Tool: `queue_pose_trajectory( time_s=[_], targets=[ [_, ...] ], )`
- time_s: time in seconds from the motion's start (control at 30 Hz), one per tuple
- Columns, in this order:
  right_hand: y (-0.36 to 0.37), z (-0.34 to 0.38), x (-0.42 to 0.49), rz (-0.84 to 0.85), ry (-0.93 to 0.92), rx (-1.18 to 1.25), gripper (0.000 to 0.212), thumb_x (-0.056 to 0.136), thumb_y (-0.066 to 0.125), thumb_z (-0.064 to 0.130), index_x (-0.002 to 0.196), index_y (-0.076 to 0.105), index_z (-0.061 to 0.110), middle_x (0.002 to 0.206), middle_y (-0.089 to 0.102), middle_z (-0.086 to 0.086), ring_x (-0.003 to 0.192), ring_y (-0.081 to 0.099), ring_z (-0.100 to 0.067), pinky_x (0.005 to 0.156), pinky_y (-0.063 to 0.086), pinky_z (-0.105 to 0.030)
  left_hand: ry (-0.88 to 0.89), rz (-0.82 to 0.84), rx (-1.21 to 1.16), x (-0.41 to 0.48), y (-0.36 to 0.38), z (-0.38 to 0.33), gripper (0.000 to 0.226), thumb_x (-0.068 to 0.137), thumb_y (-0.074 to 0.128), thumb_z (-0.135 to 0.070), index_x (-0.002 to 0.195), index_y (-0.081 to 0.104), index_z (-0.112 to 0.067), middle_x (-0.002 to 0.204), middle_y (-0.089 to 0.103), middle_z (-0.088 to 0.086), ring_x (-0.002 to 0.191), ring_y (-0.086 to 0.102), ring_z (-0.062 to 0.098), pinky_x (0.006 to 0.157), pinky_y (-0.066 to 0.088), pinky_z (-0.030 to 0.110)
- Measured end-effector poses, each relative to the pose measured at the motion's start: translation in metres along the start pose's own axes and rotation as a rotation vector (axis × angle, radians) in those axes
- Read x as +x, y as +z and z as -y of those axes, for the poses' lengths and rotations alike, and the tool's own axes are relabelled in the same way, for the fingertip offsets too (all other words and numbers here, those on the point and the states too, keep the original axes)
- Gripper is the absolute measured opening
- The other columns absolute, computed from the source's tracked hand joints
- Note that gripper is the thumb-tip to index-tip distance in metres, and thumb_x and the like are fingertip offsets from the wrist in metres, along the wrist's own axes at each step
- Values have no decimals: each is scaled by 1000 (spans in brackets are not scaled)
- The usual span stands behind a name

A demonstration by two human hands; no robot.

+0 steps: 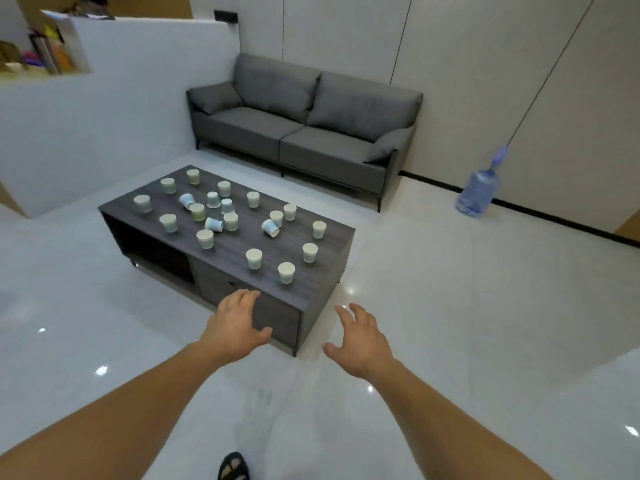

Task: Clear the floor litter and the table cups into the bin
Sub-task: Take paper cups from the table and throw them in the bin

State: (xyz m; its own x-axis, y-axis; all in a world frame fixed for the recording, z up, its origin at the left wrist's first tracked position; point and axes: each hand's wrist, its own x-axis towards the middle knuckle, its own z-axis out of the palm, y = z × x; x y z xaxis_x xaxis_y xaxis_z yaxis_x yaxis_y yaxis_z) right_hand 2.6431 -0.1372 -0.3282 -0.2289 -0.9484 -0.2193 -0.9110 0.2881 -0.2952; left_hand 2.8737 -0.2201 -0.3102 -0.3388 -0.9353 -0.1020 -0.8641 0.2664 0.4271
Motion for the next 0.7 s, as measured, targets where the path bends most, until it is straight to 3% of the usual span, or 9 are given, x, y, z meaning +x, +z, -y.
queue_pose_trajectory(
  time_s=[0.43, 0.7],
  targets=[
    [-5, 63, 213, 102, 25, -59, 84, 87, 57, 54, 154, 13, 30, 162, 8, 0, 146, 15, -26, 113, 33, -45, -11, 68, -55, 207, -25, 79, 82, 79, 67, -48, 146, 26, -24, 149, 27, -3, 139, 24, 20, 109, 35, 41],
    [14, 59, 341, 223, -65, -76, 84, 84, 60, 50, 153, 15, 29, 159, 11, -1, 144, 17, -26, 110, 35, -40, -74, 166, -101, 305, 10, 93, 86, 78, 67, -48, 148, 23, -23, 150, 27, -1, 138, 24, 21, 111, 32, 38]
  ],
)
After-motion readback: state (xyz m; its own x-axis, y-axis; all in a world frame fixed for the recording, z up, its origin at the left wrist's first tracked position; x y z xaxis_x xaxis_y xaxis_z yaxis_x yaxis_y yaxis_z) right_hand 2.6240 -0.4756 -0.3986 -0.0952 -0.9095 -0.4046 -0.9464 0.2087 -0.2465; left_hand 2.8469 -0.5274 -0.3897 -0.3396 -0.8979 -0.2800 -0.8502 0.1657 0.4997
